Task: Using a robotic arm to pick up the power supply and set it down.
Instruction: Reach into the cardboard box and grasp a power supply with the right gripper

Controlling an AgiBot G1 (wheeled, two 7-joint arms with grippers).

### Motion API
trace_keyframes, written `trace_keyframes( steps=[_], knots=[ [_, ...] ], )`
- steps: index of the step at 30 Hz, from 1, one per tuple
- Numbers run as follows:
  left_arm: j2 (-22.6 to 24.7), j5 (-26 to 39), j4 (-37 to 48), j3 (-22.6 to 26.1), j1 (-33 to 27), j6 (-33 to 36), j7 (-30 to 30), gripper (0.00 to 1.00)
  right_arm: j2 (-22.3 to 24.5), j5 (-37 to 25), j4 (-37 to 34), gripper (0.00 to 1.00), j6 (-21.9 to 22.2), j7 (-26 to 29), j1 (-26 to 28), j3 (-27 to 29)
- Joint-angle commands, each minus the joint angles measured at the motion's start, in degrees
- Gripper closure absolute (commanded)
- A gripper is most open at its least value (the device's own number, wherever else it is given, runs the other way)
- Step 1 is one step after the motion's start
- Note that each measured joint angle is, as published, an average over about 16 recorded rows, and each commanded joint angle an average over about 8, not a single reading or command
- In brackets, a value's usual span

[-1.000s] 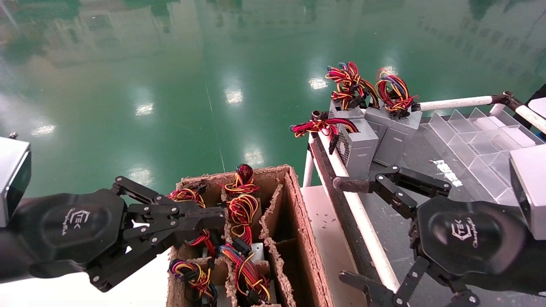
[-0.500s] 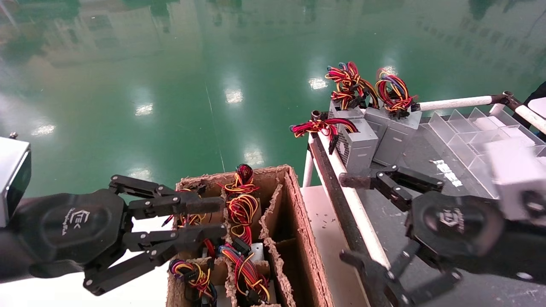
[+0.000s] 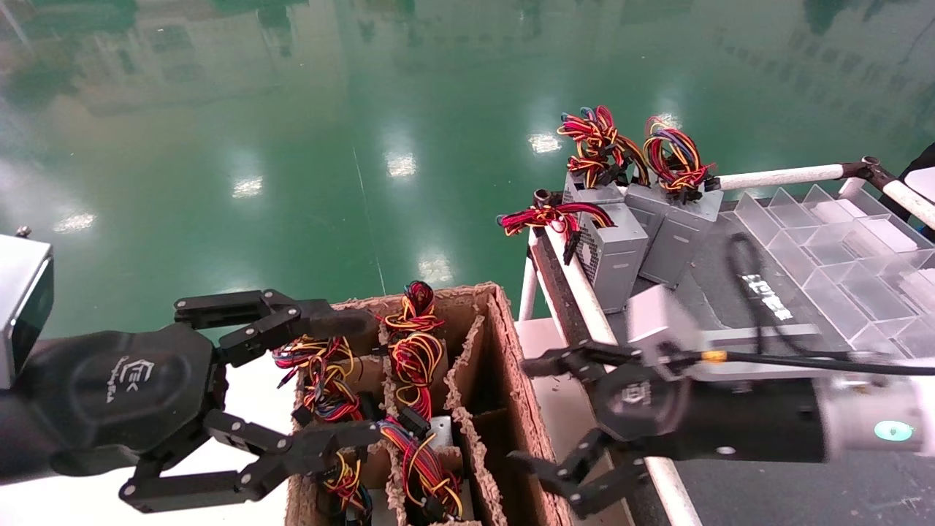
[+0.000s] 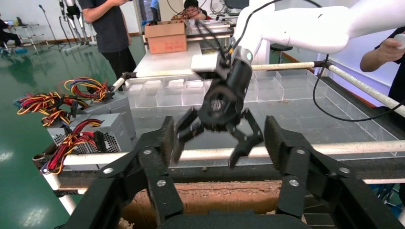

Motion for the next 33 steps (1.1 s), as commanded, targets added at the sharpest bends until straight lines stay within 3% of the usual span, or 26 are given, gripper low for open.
trace_keyframes(
  steps=[1, 4, 5, 12, 13, 33],
  knots=[
    [0.0, 0.0, 0.0, 0.0, 0.0, 0.0, 0.0, 0.0, -1.89, -1.47, -2.09, 0.0, -0.84, 0.1, 1.27, -1.36],
    [0.0, 0.0, 0.0, 0.0, 0.0, 0.0, 0.0, 0.0, -5.03, -2.91, -5.42, 0.0, -1.26, -0.49, 2.37, -2.88],
    [0.0, 0.0, 0.0, 0.0, 0.0, 0.0, 0.0, 0.0, -6.04, -3.35, -6.45, 0.05, -1.35, -0.8, 2.69, -3.33],
    [0.0, -0.01, 0.0, 0.01, 0.0, 0.0, 0.0, 0.0, -12.27, -5.32, -12.94, 0.92, -1.92, -4.76, 3.8, -5.71],
    [0.0, -0.01, 0.0, 0.01, 0.0, 0.0, 0.01, 0.0, -12.96, -5.49, -13.78, 1.0, -1.93, -5.42, 3.84, -5.94],
    [-0.01, -0.02, 0.0, 0.03, -0.01, -0.01, 0.01, 0.0, -21.17, -7.57, -30.06, 1.0, -1.13, -14.01, 7.21, -7.91]
  ],
)
